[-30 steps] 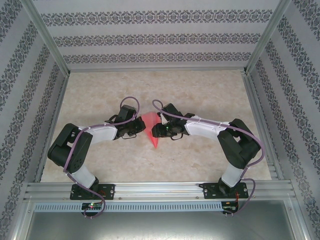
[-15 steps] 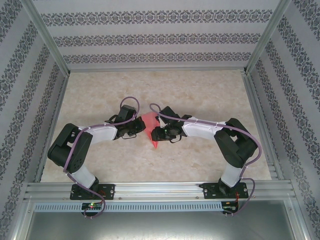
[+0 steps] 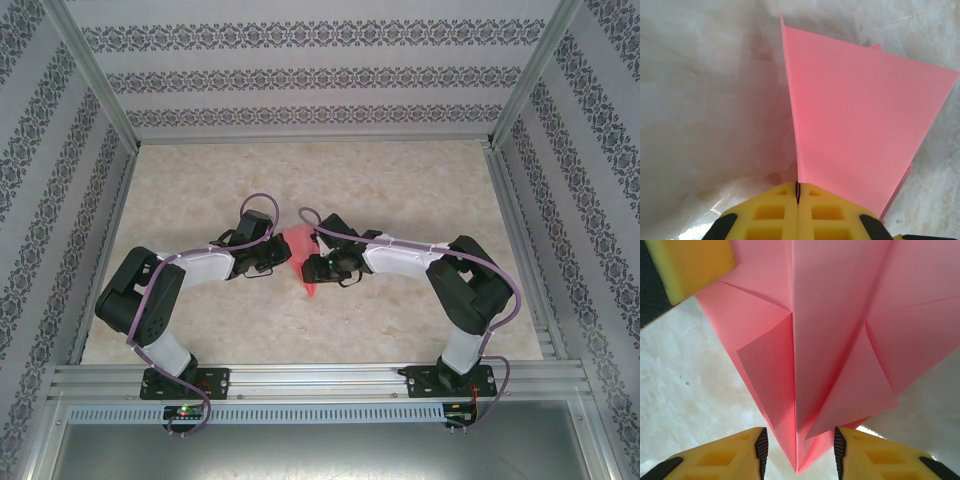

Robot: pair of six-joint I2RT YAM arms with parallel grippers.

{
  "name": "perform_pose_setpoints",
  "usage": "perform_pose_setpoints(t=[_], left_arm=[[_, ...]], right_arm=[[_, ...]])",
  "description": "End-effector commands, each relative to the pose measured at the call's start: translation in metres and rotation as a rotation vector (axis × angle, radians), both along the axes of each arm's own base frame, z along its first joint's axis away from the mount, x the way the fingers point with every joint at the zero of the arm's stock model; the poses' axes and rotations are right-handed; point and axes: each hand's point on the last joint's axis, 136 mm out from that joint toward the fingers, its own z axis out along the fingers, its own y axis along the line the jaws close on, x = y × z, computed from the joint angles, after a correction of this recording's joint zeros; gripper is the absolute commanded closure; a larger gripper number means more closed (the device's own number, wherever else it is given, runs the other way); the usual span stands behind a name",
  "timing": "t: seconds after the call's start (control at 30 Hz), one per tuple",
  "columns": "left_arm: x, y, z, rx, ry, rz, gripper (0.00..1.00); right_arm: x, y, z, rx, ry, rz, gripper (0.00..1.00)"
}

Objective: Fold a paper plane with a square sheet of paper (pick it up from the middle)

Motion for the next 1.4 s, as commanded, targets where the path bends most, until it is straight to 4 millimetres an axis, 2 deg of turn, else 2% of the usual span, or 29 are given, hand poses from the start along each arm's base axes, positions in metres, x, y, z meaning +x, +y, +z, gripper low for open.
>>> perform_pose_setpoints(t=[0.0,0.27,0.7,1.23,1.37], left_arm=[[0.005,0.003,0.002,-0.012,-0.011,0.022,1.0],[0.004,0.004,0.003,-0.013,-0.012,0.022,1.0],[0.002,0.001,0.004,-0.025,-0.01,0.003,1.0],[0.002,-0.001,0.007,-0.036,-0.014,-0.002,0.99],[0.002,0.0,0.008,-0.033,-0.013,0.003,0.97]], right_arm=[[-0.009,0.006,-0.002,0.009,0.035,-0.002,0.58],[-0.013,0.009,-0.007,0.003,0.046,-0.002,0.57],[0.016,0.016,-0.004,-0.055,-0.039,-0.007,0.55],[0.026,0.01,-0.01,-0.185,-0.084,-0.019,0.55],[0.029,0.005,-0.011,-0.226,-0.097,-0.037,0.59]])
